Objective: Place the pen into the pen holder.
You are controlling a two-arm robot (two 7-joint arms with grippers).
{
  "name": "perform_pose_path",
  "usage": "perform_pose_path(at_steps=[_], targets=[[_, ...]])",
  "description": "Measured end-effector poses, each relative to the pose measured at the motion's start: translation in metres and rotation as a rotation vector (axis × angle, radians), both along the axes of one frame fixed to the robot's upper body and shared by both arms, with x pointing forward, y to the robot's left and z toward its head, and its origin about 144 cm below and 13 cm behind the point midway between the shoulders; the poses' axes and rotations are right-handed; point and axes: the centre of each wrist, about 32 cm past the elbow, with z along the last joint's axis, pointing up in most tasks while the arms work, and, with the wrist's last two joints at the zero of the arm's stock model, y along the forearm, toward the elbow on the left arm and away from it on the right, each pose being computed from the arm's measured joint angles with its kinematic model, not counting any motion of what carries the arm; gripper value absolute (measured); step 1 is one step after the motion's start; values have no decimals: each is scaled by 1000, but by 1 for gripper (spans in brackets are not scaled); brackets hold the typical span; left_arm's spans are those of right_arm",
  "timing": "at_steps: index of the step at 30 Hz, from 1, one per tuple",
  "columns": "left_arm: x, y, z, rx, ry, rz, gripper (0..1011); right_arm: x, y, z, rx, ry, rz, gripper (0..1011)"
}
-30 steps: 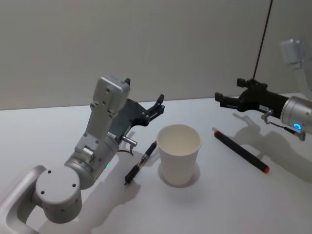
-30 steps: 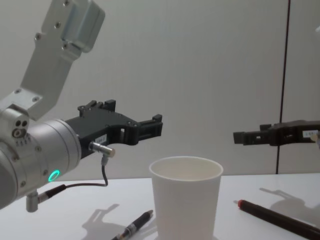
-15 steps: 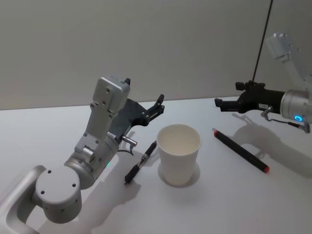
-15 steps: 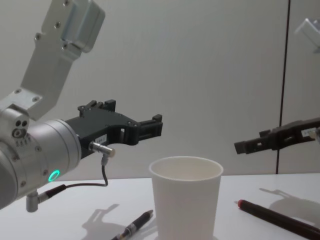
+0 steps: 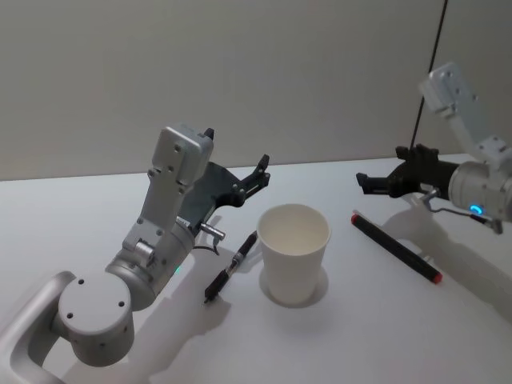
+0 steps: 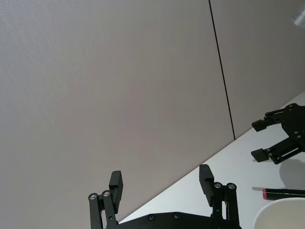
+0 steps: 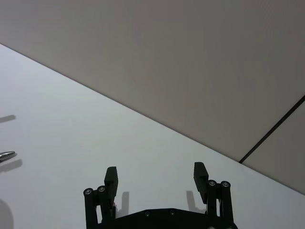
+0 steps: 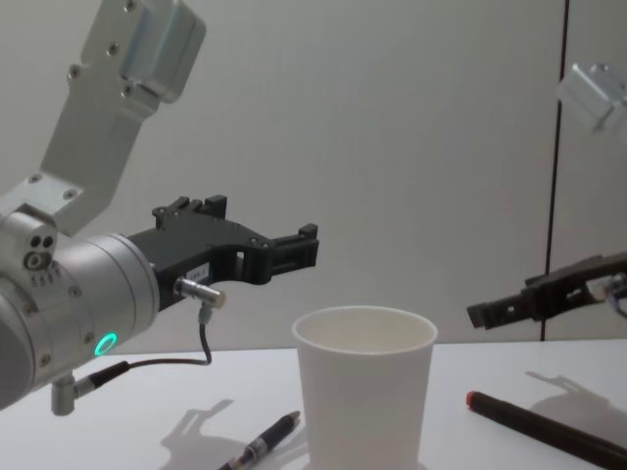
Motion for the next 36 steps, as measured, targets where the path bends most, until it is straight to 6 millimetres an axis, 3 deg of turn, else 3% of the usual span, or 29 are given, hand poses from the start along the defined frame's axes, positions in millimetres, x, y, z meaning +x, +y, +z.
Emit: perform_pose_path(at_steps=[16, 36], targets=[[0, 0, 0, 0, 0, 0, 1001, -11, 17, -20, 13, 51, -34, 1002], [0, 0, 0, 0, 0, 0, 1001, -12, 12, -33, 46, 119, -1, 1002]])
